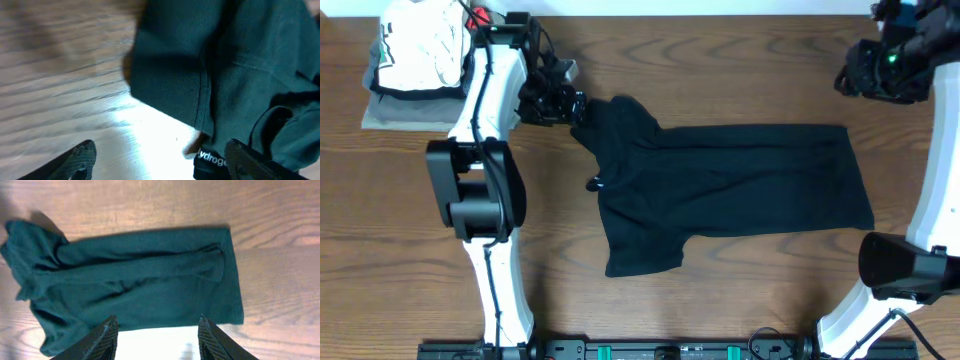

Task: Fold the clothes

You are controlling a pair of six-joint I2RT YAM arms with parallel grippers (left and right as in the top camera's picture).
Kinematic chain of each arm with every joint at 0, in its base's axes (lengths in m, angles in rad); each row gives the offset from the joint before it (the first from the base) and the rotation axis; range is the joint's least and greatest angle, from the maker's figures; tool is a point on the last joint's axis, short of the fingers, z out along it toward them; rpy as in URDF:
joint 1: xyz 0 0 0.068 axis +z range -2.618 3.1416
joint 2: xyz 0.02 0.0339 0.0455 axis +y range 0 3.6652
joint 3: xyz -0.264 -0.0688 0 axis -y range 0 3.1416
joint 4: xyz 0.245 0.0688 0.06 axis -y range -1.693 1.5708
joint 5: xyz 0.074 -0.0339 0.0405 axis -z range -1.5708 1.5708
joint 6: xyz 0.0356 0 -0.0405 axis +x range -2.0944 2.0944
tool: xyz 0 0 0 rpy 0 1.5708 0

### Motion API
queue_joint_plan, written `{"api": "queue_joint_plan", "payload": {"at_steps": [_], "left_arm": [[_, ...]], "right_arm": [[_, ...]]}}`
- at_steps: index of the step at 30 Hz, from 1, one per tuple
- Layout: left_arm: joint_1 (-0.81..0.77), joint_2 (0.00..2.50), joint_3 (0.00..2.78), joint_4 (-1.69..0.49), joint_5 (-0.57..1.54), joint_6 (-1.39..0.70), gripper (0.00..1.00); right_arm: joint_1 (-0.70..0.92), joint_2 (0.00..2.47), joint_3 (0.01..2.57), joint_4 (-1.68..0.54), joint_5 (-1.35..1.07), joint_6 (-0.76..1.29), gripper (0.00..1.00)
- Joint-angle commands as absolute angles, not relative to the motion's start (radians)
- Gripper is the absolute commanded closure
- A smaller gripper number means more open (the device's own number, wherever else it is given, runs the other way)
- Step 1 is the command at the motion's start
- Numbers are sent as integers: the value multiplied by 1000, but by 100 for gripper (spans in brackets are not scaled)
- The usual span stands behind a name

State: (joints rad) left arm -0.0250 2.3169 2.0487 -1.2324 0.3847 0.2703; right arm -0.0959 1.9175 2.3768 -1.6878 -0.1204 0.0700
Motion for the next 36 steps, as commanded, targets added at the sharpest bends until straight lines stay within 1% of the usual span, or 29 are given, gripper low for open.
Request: {"api": "queue_joint_plan", "payload": {"at_steps": [1,6,11,14,19,23,24,28,29,33,36], "left_arm": [[-26,2358,2027,-1236,412,307,24],[-28,2394,2017,-1224,467,321,32],[-31,2397,2004,-1188,472,321,34],[-34,2398,1995,-1160,472,321,43],[-56,2398,1950,-1104,472,321,44],[-76,2398,1924,-1063,472,321,50],[-80,2398,1923,-1063,472,321,53],[-81,2397,1923,-1077,471,292,88],[-78,2397,1923,-1087,471,286,94],[-62,2397,1924,-1146,420,237,94],[-46,2396,1924,-1198,336,184,94]], "right_arm": [[-77,1913,2358,-1682,-74,93,50],[-75,1913,2358,-1673,-74,93,49],[-75,1913,2358,-1671,-75,93,48],[-75,1913,2354,-1670,-75,93,47],[-71,1913,2339,-1659,-75,93,47],[-69,1913,2327,-1650,-75,93,47],[-69,1913,2326,-1650,-75,93,47],[-69,1913,2324,-1649,-73,89,47],[-69,1913,2324,-1649,-74,89,47],[-69,1913,2320,-1640,-74,89,46],[-68,1913,2311,-1631,-74,89,45]]}}
